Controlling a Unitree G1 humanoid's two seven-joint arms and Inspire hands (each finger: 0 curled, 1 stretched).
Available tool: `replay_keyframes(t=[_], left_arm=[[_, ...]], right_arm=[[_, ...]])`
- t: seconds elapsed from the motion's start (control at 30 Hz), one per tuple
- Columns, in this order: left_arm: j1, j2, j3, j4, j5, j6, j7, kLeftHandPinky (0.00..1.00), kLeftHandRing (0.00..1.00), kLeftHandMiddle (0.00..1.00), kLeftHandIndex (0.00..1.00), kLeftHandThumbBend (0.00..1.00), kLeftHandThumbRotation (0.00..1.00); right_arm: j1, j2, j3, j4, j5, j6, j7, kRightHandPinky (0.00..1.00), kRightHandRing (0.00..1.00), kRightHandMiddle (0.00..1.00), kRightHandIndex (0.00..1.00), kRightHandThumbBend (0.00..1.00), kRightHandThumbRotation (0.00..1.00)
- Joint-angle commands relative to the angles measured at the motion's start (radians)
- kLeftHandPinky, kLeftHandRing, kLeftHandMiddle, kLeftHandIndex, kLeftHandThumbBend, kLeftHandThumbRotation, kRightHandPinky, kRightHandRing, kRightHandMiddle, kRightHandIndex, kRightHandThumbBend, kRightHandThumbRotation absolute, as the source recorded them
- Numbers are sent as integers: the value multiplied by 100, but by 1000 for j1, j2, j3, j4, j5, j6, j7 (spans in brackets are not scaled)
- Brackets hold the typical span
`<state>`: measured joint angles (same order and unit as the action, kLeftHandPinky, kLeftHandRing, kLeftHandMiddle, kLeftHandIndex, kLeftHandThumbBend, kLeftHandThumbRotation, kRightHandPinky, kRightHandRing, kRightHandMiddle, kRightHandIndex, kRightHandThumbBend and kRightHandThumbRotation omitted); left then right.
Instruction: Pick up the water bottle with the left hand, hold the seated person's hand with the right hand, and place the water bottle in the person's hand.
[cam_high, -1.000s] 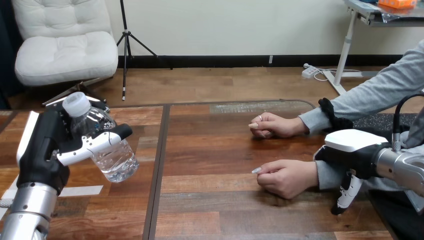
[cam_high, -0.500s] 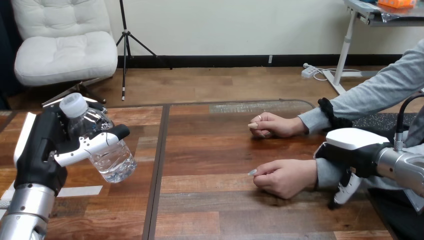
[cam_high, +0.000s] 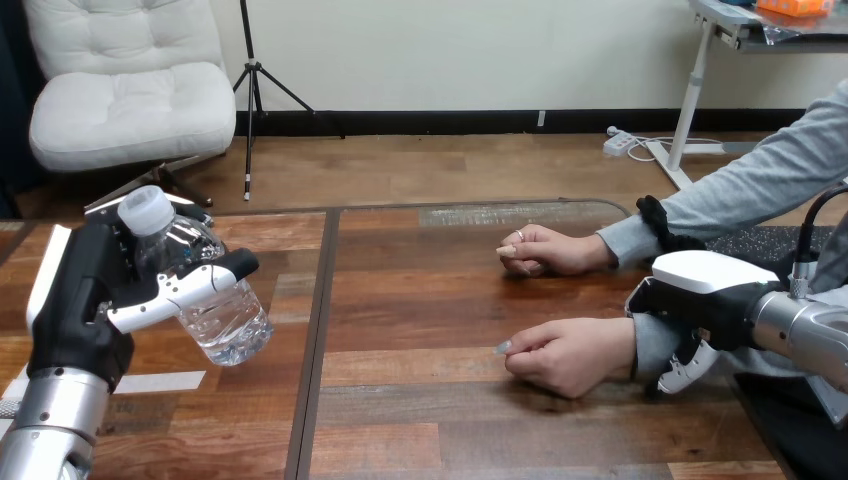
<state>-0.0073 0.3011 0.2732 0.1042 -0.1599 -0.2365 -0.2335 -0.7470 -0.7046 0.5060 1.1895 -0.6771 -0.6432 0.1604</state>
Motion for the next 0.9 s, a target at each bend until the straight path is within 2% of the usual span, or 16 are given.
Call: replay_keyframes(t=[0.0,0.37,0.87], left_arm=[[-53,22,16,-63,-12,-23,3,30,35,39,39,74,0],[-55,24,15,-54,-11,-29,-1,30,35,39,39,74,0],[-55,19,15,-56,-18,-26,-4,30,35,39,40,74,0]], right_arm=[[-26,9,-36,-6,35,-23,-17,37,41,47,50,64,0],[-24,7,-39,-7,44,-30,-36,35,39,45,48,60,0],[-27,9,-46,-12,54,-11,-20,36,40,46,49,54,0]])
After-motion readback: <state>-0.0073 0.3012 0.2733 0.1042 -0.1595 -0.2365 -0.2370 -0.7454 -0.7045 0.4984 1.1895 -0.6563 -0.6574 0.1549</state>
